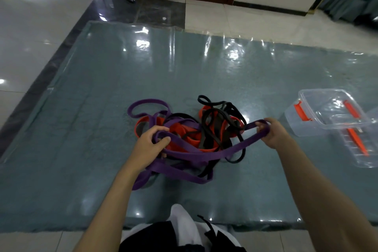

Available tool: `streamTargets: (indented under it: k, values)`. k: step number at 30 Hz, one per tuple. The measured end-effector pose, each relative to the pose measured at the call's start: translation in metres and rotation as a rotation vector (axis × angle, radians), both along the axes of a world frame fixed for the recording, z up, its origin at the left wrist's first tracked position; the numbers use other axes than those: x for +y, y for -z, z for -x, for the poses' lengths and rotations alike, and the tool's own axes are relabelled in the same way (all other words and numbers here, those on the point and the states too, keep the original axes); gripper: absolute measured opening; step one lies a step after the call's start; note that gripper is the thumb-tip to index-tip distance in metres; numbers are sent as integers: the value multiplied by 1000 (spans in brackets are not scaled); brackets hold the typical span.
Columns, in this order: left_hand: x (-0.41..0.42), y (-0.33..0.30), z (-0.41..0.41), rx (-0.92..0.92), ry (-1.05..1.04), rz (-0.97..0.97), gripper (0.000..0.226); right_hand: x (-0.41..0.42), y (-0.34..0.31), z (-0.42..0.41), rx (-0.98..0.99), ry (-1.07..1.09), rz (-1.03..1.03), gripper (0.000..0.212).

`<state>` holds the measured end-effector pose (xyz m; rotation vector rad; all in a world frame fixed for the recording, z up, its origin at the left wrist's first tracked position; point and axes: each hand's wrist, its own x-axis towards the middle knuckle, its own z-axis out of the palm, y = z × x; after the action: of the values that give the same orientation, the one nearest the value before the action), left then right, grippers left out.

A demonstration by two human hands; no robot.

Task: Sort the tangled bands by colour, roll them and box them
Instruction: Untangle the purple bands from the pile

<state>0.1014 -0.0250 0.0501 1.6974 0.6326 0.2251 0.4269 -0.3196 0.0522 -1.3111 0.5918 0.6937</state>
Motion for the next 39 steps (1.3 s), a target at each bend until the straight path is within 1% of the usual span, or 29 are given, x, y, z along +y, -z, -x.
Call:
streamTargets:
  k: [2, 4, 6, 7, 9, 11, 13, 15, 17, 19, 20, 22, 24, 26, 28, 31, 33, 35, 36, 39]
  values:
    - [-5, 1, 2, 42, 12, -15, 22, -6, 3, 4, 20, -46, 20, 28]
    - [-8, 3, 3, 93, 41, -31, 24, -11, 7, 9, 39, -114, 92, 20]
    - [-6, 4, 5, 167, 106, -44, 28, -13, 13, 13, 6, -130, 115, 12]
    - [-5, 5, 6, 214, 145, -36, 29, -13, 15, 14, -15, -134, 99, 12]
    - [-3, 6, 8, 287, 205, -37, 29, -12, 17, 17, -29, -153, 54, 19]
    - [0, 7, 10, 309, 224, -70, 27, -10, 17, 17, -42, -171, 14, 22]
    - [4, 8, 12, 311, 229, -72, 27, -5, 16, 14, -67, -133, -42, 24]
    - [9, 9, 13, 327, 231, -50, 27, -1, 18, 12, -91, -84, -88, 32]
    - [14, 11, 12, 337, 240, -29, 21, 3, 23, 11, -94, -40, -144, 39]
    - [18, 11, 9, 375, 271, -27, 10, 5, 27, 12, -103, 5, -197, 37]
    - [20, 10, 7, 403, 290, -27, 11, 5, 29, 11, -106, 42, -214, 36]
    - [23, 6, 3, 464, 330, -22, 33, 5, 32, 6, -93, 130, -230, 35]
    - [25, 2, -2, 521, 359, -35, 53, 5, 35, -2, -72, 190, -195, 29]
    - [28, 0, -9, 566, 382, -66, 56, 3, 39, -10, -55, 197, -108, 27]
    - [32, 2, -16, 600, 412, -92, 46, 0, 45, -15, -41, 193, -54, 25]
    - [36, 11, -29, 622, 410, -144, 28, -5, 55, -16, -22, 150, -2, 17]
    - [40, 18, -43, 589, 337, -247, 18, -5, 64, -15, -13, 110, 58, 17]
    - [48, 26, -62, 503, 245, -331, 7, -5, 75, -14, -8, 83, 118, 22]
    - [54, 30, -73, 456, 203, -362, 5, -5, 80, -15, -11, 75, 154, 25]
    - [72, 40, -111, 366, 95, -454, 13, -6, 93, -15, -48, 37, 300, 26]
